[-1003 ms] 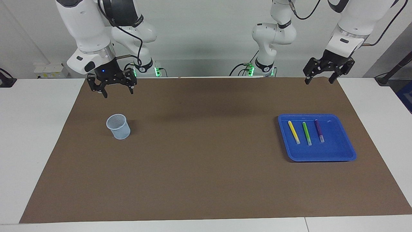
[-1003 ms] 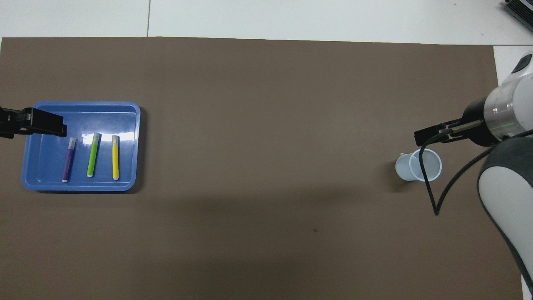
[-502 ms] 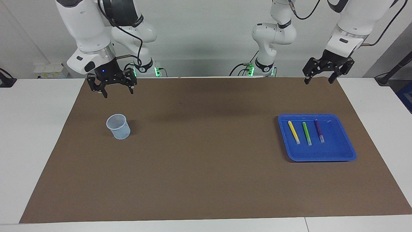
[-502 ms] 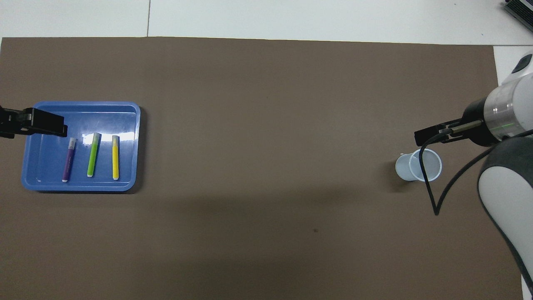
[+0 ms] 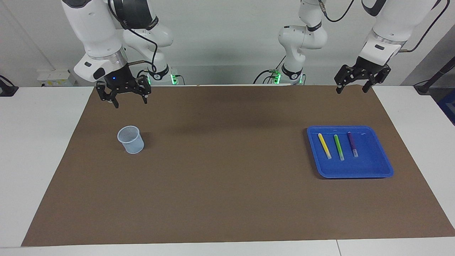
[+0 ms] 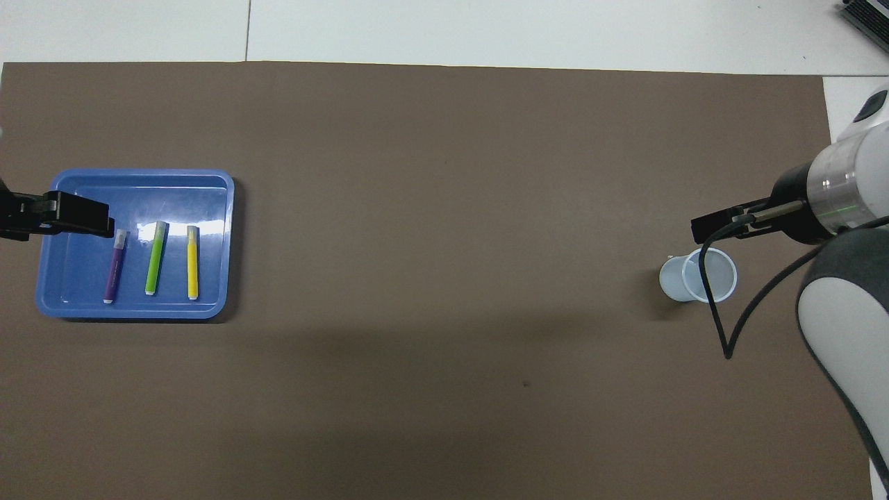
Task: Transfer and insert pens with both arms
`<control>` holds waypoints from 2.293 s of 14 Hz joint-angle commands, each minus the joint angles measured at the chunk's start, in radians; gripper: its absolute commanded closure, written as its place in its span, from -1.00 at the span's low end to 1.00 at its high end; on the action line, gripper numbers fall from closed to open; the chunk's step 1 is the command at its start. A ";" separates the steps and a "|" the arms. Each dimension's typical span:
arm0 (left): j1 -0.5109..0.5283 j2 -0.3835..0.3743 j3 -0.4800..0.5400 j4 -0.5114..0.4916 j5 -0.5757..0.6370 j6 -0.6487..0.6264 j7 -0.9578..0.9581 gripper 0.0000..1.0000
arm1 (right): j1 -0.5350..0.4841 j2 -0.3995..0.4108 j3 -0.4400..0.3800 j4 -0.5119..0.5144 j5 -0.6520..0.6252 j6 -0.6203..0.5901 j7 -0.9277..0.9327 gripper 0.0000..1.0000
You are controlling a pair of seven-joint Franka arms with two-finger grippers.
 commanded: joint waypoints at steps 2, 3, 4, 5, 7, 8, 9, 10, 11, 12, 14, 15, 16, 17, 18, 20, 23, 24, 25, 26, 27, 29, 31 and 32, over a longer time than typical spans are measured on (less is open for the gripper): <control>0.002 -0.083 -0.002 -0.148 0.014 0.112 -0.022 -1.00 | -0.016 -0.012 0.003 -0.010 0.024 0.006 -0.019 -1.00; 0.002 -0.096 0.000 -0.171 0.014 0.131 -0.036 -1.00 | -0.016 -0.012 0.003 -0.010 0.024 0.006 -0.019 -1.00; 0.010 -0.113 0.001 -0.211 0.014 0.164 -0.059 -1.00 | -0.016 -0.012 0.003 -0.012 0.024 0.006 -0.019 -1.00; 0.017 -0.141 0.000 -0.260 0.014 0.192 -0.093 -1.00 | -0.016 -0.012 0.003 -0.010 0.024 0.006 -0.019 -1.00; 0.016 -0.182 0.000 -0.339 0.014 0.214 -0.087 -1.00 | -0.016 -0.012 0.003 -0.010 0.024 0.006 -0.019 -1.00; 0.016 -0.188 0.000 -0.353 0.014 0.220 -0.075 -1.00 | -0.016 -0.012 0.003 -0.010 0.024 0.006 -0.019 -1.00; 0.014 -0.189 0.000 -0.355 0.014 0.212 -0.073 -1.00 | -0.016 -0.012 0.003 -0.010 0.024 0.006 -0.019 -1.00; 0.014 -0.189 -0.002 -0.355 0.014 0.194 -0.073 -1.00 | -0.016 -0.012 0.003 -0.010 0.024 0.006 -0.019 -1.00; 0.016 -0.187 -0.002 -0.341 0.010 0.147 -0.073 -1.00 | -0.016 -0.012 0.003 -0.012 0.024 0.006 -0.019 -1.00; 0.016 -0.185 -0.002 -0.334 0.002 0.119 -0.084 -1.00 | -0.016 -0.012 0.003 -0.010 0.024 0.006 -0.019 -1.00; 0.017 -0.182 0.000 -0.321 0.001 0.109 -0.096 -1.00 | -0.016 -0.012 0.003 -0.010 0.024 0.006 -0.019 -1.00; 0.017 -0.179 0.000 -0.312 0.001 0.106 -0.096 -1.00 | -0.016 -0.012 0.003 -0.010 0.024 0.006 -0.019 -1.00; 0.016 -0.179 0.000 -0.311 0.001 0.108 -0.093 -1.00 | -0.016 -0.012 0.003 -0.010 0.024 0.006 -0.019 -1.00; 0.011 -0.179 0.000 -0.312 0.001 0.109 -0.098 -1.00 | -0.016 -0.012 0.003 -0.012 0.024 0.006 -0.019 -1.00; 0.007 -0.178 -0.006 -0.311 0.001 0.108 -0.093 -1.00 | -0.016 -0.012 0.003 -0.010 0.024 0.006 -0.019 -1.00; 0.005 -0.178 -0.006 -0.292 0.001 0.112 -0.090 -1.00 | -0.016 -0.012 0.003 -0.012 0.024 0.006 -0.019 -1.00; 0.017 -0.181 -0.002 -0.288 0.001 0.114 -0.085 -1.00 | -0.016 -0.012 0.003 -0.010 0.024 0.006 -0.019 -1.00; 0.019 -0.185 0.003 -0.297 -0.010 0.123 -0.088 -1.00 | -0.016 -0.012 0.003 -0.010 0.024 0.006 -0.019 -1.00; 0.028 -0.189 0.006 -0.306 -0.024 0.129 -0.088 -1.00 | -0.016 -0.012 0.003 -0.010 0.024 0.006 -0.019 -1.00; 0.040 -0.190 0.006 -0.320 -0.024 0.141 -0.084 -1.00 | -0.016 -0.012 0.003 -0.012 0.024 0.006 -0.019 -1.00; 0.039 -0.192 0.005 -0.341 -0.024 0.164 -0.081 -1.00 | -0.016 -0.012 0.003 -0.010 0.024 0.006 -0.019 -1.00; 0.039 -0.198 0.005 -0.381 -0.024 0.203 -0.079 -1.00 | -0.016 -0.012 0.003 -0.010 0.024 0.006 -0.019 -1.00; 0.037 -0.196 0.005 -0.413 -0.024 0.233 -0.079 -1.00 | -0.016 -0.012 0.003 -0.012 0.024 0.006 -0.019 -1.00; 0.034 -0.196 0.005 -0.435 -0.024 0.259 -0.079 -1.00 | -0.016 -0.012 0.003 -0.010 0.024 0.006 -0.019 -1.00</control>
